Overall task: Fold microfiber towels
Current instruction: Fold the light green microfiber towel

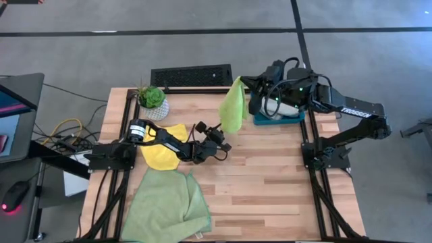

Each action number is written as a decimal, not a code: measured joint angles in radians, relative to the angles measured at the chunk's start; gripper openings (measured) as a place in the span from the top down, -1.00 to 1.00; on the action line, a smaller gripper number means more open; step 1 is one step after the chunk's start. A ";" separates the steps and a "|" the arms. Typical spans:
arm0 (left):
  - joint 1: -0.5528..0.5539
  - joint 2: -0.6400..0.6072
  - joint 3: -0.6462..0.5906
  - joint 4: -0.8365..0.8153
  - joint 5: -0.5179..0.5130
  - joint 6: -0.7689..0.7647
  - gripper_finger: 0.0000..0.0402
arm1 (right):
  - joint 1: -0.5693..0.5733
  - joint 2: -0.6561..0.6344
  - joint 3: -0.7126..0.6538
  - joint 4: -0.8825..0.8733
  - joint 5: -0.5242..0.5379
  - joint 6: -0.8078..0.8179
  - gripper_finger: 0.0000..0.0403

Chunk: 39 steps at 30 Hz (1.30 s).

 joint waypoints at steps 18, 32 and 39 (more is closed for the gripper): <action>-0.060 -0.092 0.000 -0.141 -0.003 0.207 1.00 | -0.002 0.000 0.000 -0.334 0.000 0.065 0.96; -0.039 -0.472 0.001 -0.692 0.176 -0.042 1.00 | 0.000 0.052 -0.005 -0.637 0.001 0.136 0.96; -0.021 -0.638 0.001 -0.798 0.237 -0.028 1.00 | -0.001 0.159 -0.048 -0.632 0.004 0.116 0.96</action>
